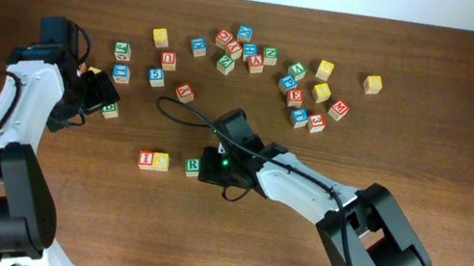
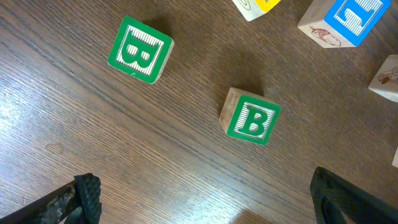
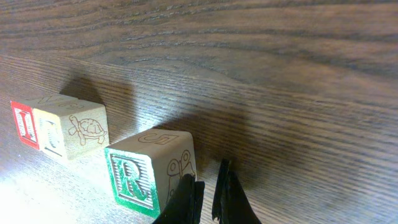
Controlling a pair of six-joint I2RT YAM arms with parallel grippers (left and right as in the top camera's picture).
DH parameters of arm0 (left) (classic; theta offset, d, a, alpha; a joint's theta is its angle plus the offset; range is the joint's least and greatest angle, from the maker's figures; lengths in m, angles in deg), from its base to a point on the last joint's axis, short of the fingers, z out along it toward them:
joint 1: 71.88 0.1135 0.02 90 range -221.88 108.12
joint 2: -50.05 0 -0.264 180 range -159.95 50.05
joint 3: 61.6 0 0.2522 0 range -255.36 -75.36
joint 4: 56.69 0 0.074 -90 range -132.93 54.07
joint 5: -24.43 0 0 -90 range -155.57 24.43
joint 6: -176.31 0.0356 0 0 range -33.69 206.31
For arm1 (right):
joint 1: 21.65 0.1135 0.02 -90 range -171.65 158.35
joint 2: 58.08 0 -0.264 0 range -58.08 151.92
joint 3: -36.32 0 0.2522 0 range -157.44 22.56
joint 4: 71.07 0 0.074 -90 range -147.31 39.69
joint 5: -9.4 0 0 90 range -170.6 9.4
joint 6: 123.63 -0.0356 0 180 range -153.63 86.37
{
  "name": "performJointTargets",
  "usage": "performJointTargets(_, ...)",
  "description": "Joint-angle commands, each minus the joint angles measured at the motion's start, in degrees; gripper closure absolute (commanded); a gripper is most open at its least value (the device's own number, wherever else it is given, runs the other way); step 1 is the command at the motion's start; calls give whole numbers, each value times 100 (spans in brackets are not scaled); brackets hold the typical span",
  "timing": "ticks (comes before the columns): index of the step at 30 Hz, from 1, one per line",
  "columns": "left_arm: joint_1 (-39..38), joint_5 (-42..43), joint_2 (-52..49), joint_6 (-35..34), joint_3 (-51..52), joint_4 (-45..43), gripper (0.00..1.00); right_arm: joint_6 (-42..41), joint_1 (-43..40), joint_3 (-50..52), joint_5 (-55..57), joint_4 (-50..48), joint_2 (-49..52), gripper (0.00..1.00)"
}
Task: Spell out ICRA
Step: 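Slide the R block further left to sit beside the C block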
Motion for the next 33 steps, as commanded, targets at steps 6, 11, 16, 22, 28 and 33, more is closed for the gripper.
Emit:
performJointTargets(6, -9, 42, -20, 31, -52, 4, 1, -70, 125, 166, 136, -125, 164, 96)
performJointTargets(11, -9, 42, -20, 31, -52, 4, 1, -68, 122, 166, 136, -22, 164, 96)
performJointTargets(16, -9, 42, -20, 31, -52, 4, 1, -68, 162, 166, -114, 824, 164, 96)
performJointTargets(22, -9, 42, -20, 31, -52, 4, 1, -66, 323, 166, -227, 885, 164, 96)
performJointTargets(28, -9, 42, -20, 31, -52, 4, 1, 61, 382, 166, -11, 817, 164, 96)
performJointTargets(33, -9, 42, -20, 31, -52, 4, 1, 745, 424, 160, 496, 570, 164, 96)
